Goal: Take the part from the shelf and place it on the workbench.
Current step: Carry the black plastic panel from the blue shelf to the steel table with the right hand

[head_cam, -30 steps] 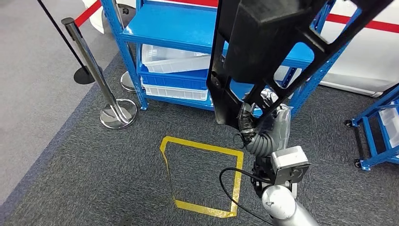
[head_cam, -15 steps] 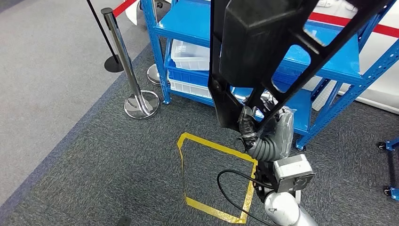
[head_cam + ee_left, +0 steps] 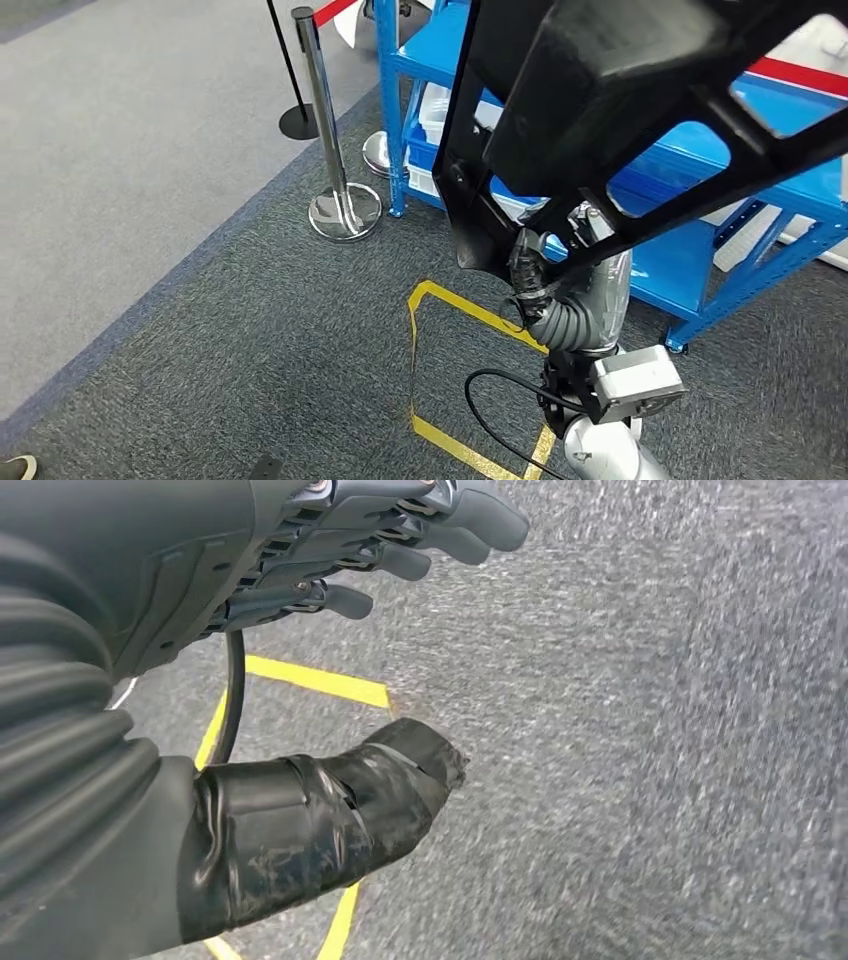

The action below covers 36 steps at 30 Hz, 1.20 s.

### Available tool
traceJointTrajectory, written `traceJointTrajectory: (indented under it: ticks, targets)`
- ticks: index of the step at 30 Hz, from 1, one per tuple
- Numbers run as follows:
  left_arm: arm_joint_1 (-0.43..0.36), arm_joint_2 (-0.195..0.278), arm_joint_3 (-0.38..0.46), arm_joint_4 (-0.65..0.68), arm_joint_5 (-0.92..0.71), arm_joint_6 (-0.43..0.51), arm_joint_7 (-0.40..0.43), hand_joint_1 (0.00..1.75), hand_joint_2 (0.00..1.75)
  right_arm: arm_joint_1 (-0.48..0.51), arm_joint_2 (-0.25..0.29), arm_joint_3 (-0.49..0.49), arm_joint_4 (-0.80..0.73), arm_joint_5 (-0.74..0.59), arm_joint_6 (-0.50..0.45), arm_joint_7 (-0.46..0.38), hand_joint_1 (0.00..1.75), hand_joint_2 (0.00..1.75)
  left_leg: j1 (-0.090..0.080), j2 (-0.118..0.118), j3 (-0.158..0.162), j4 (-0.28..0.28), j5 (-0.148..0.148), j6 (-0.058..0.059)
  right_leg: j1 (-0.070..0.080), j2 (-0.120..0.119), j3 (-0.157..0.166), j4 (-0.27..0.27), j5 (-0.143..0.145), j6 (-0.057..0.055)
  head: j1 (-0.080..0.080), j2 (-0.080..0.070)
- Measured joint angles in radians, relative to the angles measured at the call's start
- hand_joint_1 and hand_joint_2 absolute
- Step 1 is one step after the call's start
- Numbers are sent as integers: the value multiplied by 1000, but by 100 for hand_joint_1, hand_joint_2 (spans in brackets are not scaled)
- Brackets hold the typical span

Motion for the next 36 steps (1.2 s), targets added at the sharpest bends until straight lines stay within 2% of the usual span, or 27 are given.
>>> traceJointTrajectory:
  ticks: [1, 3, 5, 6, 7, 8, 9, 10, 12, 14, 16, 17, 18, 20, 22, 23, 24, 25, 27, 28, 29, 31, 32, 34, 36]
  targets:
    - [0, 0, 2, 1, -4, 0, 0, 0, 175, 0, 0, 0, 0, -1, 0, -1, 175, 175, 2, -9, 1, -3, 3, 6, -1, -5, 0, 0, -2, 5, 0, 0]
    - [1, 0, 4, 2, -5, 1, 0, 0, 175, 0, 0, 0, -1, -3, 0, -2, 175, 175, 5, -26, 5, -14, 11, 19, -5, 23, -11, 32, -29, 14, 2, 0]
    - [-2, 0, 6, 3, -6, 1, 0, 0, 175, 2, 0, 0, -2, -6, -2, -3, 175, 175, 6, -43, 7, -19, 16, 28, -8, 70, -56, 137, -90, 17, 7, 0]
    - [-3, 0, 8, 3, -7, 1, 0, 0, 175, 4, 0, 0, -2, -7, -2, -4, 175, 175, 6, -53, 5, -18, 17, 30, -8, 82, -86, 202, -118, 17, 8, 0]
    - [-4, 0, 10, 4, -8, 1, -1, 0, 175, 6, 0, 0, -2, -9, -2, -4, 175, 175, 5, -65, 5, -17, 18, 31, -8, 87, -108, 251, -133, 17, 9, 0]
    - [-4, 0, 13, 4, -12, 1, -1, 0, 175, 8, 0, 0, -2, -12, -2, -4, 175, 175, 4, -77, 4, -16, 18, 32, -9, 90, -117, 269, -129, 17, 9, 0]
    - [-4, 0, 17, 5, -17, 1, -3, 0, 175, 9, 0, 0, -2, -15, -1, -6, 175, 175, 4, -90, 4, -13, 18, 31, -9, 92, -108, 250, -106, 16, 9, 0]
    - [-4, 0, 22, 6, -24, 1, -4, 0, 175, 9, 0, 0, -2, -20, 0, -8, 175, 175, 5, -103, 4, -10, 17, 30, -11, 99, -83, 198, -72, 15, 9, 0]
    - [-6, -1, 35, 8, -42, 1, -8, 0, 175, 7, 0, 0, -2, -33, 6, -14, 175, 175, 5, -128, -2, 1, 14, 24, -17, 137, -26, 76, -22, 12, 9, 0]
    - [-7, -1, 54, 11, -70, 1, -10, 0, 175, 4, 0, 0, 2, -50, 17, -20, 175, 175, 5, -149, -14, 7, 15, 13, -19, 163, -2, 22, -15, 11, 8, 0]
    - [-3, -1, 82, 14, -105, 1, -6, 0, 175, -6, 0, 0, 8, -64, 25, -24, 175, 175, 8, -165, -25, 5, 22, 0, -17, 150, -2, 18, -12, 5, 7, 0]
    - [1, -1, 98, 15, -122, 0, 1, 0, 175, -12, 0, 0, 11, -65, 25, -23, 175, 175, 8, -156, -30, 9, 18, -5, -17, 139, -2, 14, -9, -1, 6, 0]
    - [4, -1, 113, 16, -136, -1, 11, 0, 175, -17, 1, 0, 13, -64, 21, -21, 175, 175, 7, -136, -39, 27, 6, -11, -18, 129, -1, 10, -6, -6, 2, 0]
    - [9, -2, 137, 14, -160, -9, 36, 0, 175, -16, 2, 0, 14, -53, 6, -11, 175, 175, 6, -80, -81, 119, -48, -20, -17, 104, 0, 5, -4, -15, -5, 0]
    - [12, -1, 149, 12, -175, -21, 54, 0, 175, 0, 3, 0, 14, -40, -17, 0, 175, 175, 9, -57, -134, 235, -97, -28, -13, 76, 0, 5, -6, -19, -8, 0]
    - [14, 1, 153, 11, -179, -26, 58, 0, 175, 11, 3, 0, 13, -34, -27, 5, 175, 175, 10, -53, -146, 262, -100, -30, -12, 62, 1, 5, -7, -20, -8, 0]
    - [17, 3, 158, 10, -179, -31, 60, 0, 175, 20, 3, 0, 11, -28, -36, 9, 175, 175, 10, -50, -139, 254, -88, -30, -11, 50, 1, 6, -8, -20, -8, 0]
    - [20, 7, 164, 9, -178, -35, 61, 0, 175, 29, 3, 0, 8, -23, -43, 14, 175, 175, 10, -43, -114, 209, -61, -29, -11, 39, 2, 6, -10, -20, -9, 0]
    - [23, 14, 172, 7, -179, -45, 59, 0, 175, 41, 3, 0, 0, -14, -54, 21, 175, 175, 3, -7, -40, 78, -11, -19, -8, 20, 7, 6, -14, -16, -9, 0]
    - [23, 17, 174, 7, -182, -51, 57, 0, 175, 47, 2, 0, -5, -10, -59, 25, 175, 175, -2, 9, -14, 30, 2, -12, -5, 12, 9, 6, -16, -12, -8, 0]
    - [22, 19, 175, 6, -187, -57, 54, 0, 175, 53, 2, 0, -9, -8, -63, 27, 175, 175, -7, 18, -1, 6, 4, -4, -3, 3, 12, 6, -18, -9, -8, 0]
    - [24, 23, 175, 5, -202, -69, 51, 0, 175, 71, 0, 0, -19, -3, -71, 29, 175, 175, -9, 4, 1, -2, 3, 9, -1, -13, 18, 3, -21, 0, -7, 0]
    - [26, 25, 175, 4, -209, -75, 52, 0, 175, 79, -1, 0, -26, 0, -75, 30, 175, 175, -7, -6, 4, -7, 5, 14, -2, -11, 20, 5, -25, 5, -7, 0]
    - [29, 27, 175, 4, -220, -83, 55, 0, 175, 88, -4, 0, -36, 7, -82, 32, 175, 175, 0, -21, 12, -19, 11, 24, -5, 18, 16, 26, -45, 14, -5, 0]
    - [28, 27, 175, 3, -227, -89, 58, 0, 175, 95, -7, -1, -45, 11, -86, 33, 175, 175, 3, -34, 15, -22, 14, 31, -8, 62, -20, 106, -92, 16, -1, 0]
